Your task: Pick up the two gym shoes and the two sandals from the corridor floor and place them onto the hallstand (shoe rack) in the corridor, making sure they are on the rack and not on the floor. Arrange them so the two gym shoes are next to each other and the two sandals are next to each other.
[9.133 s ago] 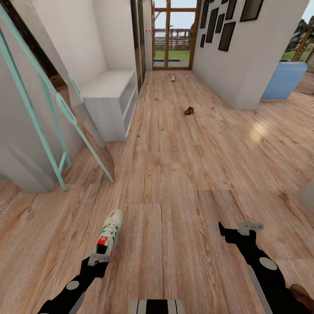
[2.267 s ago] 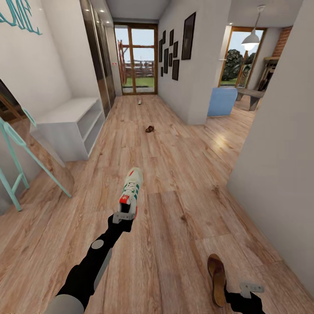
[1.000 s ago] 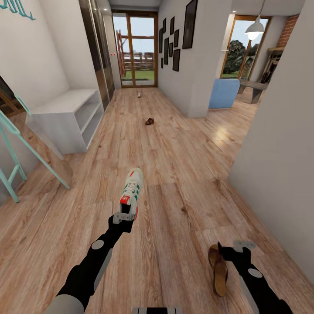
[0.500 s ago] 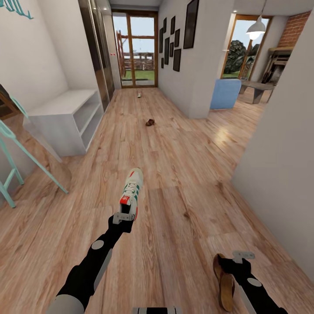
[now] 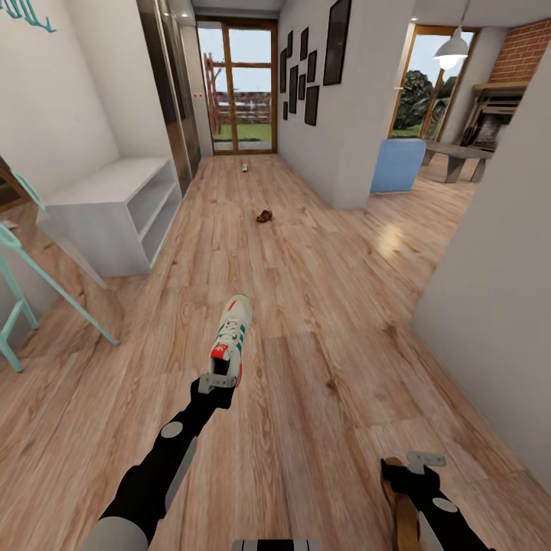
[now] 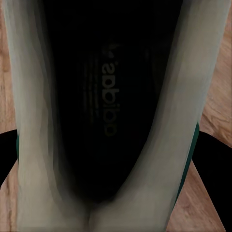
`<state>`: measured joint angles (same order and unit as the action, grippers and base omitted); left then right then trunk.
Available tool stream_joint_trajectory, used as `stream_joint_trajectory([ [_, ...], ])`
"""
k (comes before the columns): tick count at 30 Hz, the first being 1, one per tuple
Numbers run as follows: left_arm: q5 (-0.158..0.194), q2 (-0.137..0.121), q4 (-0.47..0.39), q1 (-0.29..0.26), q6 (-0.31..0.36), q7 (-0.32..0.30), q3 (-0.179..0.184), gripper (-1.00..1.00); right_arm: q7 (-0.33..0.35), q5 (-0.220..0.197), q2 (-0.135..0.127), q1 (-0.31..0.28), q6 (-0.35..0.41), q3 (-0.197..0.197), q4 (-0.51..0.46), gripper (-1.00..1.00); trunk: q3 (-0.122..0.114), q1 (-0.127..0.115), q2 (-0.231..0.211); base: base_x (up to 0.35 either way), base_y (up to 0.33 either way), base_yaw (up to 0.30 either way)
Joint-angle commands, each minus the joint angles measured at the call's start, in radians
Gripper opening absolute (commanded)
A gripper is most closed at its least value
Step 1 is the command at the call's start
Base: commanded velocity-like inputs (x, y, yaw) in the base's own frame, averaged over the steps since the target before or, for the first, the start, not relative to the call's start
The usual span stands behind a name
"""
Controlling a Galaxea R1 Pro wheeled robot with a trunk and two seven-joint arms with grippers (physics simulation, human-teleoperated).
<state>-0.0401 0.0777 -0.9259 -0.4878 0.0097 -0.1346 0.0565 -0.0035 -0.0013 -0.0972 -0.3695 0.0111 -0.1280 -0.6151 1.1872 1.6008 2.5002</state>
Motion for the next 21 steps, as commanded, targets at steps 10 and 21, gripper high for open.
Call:
stream_joint_trajectory([
  [10, -0.004, 0.001, -0.001, 0.000, 0.001, -0.003, -0.001, -1.00, -0.001, 0.001, -0.001, 0.000, 0.001, -0.003, 0.025, 1.00, 0.001, 0.000, 0.000, 0.053, 0.001, 0.000],
  [21, -0.004, 0.001, -0.002, 0.000, 0.000, -0.004, -0.001, -1.00, -0.001, 0.001, -0.002, 0.000, 0.001, -0.004, 0.028, 1.00, 0.001, 0.000, 0.000, -0.063, 0.000, 0.000],
])
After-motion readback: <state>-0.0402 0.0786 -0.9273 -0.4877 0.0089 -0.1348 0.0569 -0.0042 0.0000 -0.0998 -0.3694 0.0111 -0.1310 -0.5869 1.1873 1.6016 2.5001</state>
